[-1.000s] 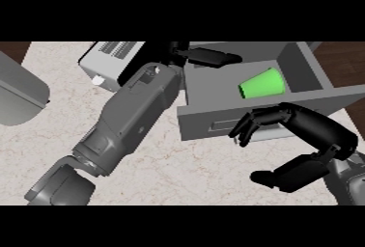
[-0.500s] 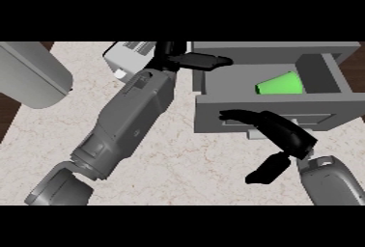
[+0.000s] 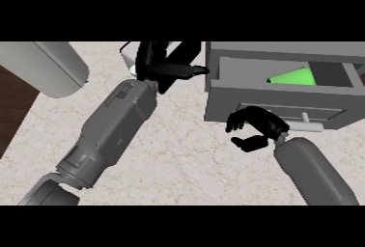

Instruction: Pick up the cup, place it into the drawer and close the drawer

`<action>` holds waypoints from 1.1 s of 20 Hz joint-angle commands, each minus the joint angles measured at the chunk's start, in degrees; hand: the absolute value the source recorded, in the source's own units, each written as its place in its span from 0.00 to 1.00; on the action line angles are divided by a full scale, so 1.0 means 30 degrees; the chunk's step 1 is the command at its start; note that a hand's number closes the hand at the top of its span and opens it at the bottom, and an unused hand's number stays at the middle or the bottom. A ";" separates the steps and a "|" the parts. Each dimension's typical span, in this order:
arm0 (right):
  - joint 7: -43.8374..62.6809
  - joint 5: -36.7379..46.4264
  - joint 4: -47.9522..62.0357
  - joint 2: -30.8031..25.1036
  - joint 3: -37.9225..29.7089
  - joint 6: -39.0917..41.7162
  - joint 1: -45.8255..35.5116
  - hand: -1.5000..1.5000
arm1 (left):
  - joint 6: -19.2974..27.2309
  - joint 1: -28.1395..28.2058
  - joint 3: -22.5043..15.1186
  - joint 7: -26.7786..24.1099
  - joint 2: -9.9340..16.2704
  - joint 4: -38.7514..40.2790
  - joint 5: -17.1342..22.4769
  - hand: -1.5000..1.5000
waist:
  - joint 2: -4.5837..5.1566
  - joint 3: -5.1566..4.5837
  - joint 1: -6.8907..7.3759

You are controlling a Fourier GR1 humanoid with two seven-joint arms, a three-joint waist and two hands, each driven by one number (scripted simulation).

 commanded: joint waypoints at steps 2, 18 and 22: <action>-0.3242 0.0185 0.5083 0.0325 -0.1626 -0.2095 -0.2286 1.00 | -0.0234 0.1482 -0.0226 0.0326 0.0299 -0.1631 0.0016 0.00 | 0.0029 0.0057 0.0716; -0.3565 -0.2108 0.9972 -0.2301 -0.6506 -0.2749 -0.8598 1.00 | -0.2914 0.3711 -0.0607 0.1476 0.2647 -0.3797 0.0136 0.00 | 0.0605 0.0074 0.2342; -0.3492 -0.2487 0.9649 -0.2692 -0.6692 -0.2117 -0.8695 1.00 | -0.3217 0.3624 -0.0487 0.1619 0.2736 -0.4232 0.0346 0.00 | 0.0655 0.0064 0.2576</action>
